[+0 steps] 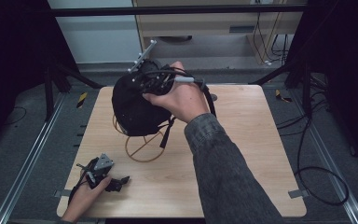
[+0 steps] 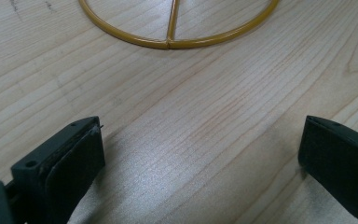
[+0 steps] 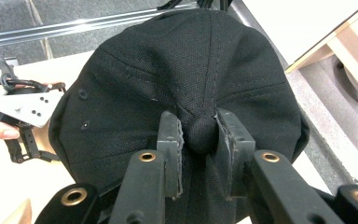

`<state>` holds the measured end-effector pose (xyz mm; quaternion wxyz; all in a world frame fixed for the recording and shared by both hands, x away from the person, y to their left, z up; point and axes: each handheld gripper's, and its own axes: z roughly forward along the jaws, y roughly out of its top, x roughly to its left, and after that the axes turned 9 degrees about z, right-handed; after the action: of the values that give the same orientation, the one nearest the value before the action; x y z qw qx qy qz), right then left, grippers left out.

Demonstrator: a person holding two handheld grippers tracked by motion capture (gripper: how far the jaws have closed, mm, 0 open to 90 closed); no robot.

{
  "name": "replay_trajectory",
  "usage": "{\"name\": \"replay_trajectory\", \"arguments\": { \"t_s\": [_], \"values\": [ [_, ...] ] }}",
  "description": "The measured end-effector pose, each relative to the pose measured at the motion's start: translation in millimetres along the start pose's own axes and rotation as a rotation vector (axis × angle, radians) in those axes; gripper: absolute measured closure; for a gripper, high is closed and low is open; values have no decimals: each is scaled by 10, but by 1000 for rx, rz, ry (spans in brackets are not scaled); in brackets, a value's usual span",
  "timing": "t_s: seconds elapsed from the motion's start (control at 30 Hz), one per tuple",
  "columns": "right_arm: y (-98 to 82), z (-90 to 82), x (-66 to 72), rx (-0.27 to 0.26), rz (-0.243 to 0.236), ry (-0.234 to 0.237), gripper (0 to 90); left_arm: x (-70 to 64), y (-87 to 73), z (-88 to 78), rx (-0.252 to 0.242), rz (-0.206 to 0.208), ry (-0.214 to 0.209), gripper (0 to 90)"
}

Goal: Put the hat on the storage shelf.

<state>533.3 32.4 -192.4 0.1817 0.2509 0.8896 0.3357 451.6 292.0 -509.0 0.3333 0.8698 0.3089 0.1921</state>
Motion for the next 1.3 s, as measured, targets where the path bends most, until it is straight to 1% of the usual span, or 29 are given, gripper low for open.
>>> {"name": "replay_trajectory", "arguments": {
  "t_s": [0.07, 0.2, 0.3, 0.4, 0.5, 0.57, 0.67, 0.8, 0.83, 0.97, 1.1, 1.3],
  "values": [
    [7, 35, -6, 4, 0, 6, 733, 0, 0, 0, 0, 0, -1, 0],
    [48, 127, -15, 13, 17, 22, 733, 0, 0, 0, 0, 0, -1, 0],
    [68, 159, -11, 15, 17, 22, 733, 0, 0, 0, 0, 0, -1, 0],
    [101, 223, -7, 18, 27, 24, 733, 0, 0, 0, 0, 0, -1, 0],
    [125, 277, 4, 24, 27, 27, 733, 1, 0, 0, 0, 0, -2, 0],
    [139, 313, 12, 39, 19, 29, 732, 0, 0, 0, 0, 0, -2, 0],
    [152, 366, 24, 41, 24, 30, 732, 2, 0, 0, 0, 1, -3, 0],
    [163, 411, 32, 49, 16, 31, 732, 4, 1, 1, 0, 3, -4, 0],
    [165, 424, 35, 50, 26, 33, 732, 3, 0, 1, 0, 2, -4, 0],
    [169, 467, 15, 58, 24, 33, 731, 3, 0, 1, 0, 2, -4, 0],
    [169, 500, 2, 62, 37, 35, 731, 3, 0, 1, 0, 1, -3, 0],
    [174, 552, 16, 71, 33, 44, 730, 3, 1, 1, 0, 2, -4, 0]
  ]
}}
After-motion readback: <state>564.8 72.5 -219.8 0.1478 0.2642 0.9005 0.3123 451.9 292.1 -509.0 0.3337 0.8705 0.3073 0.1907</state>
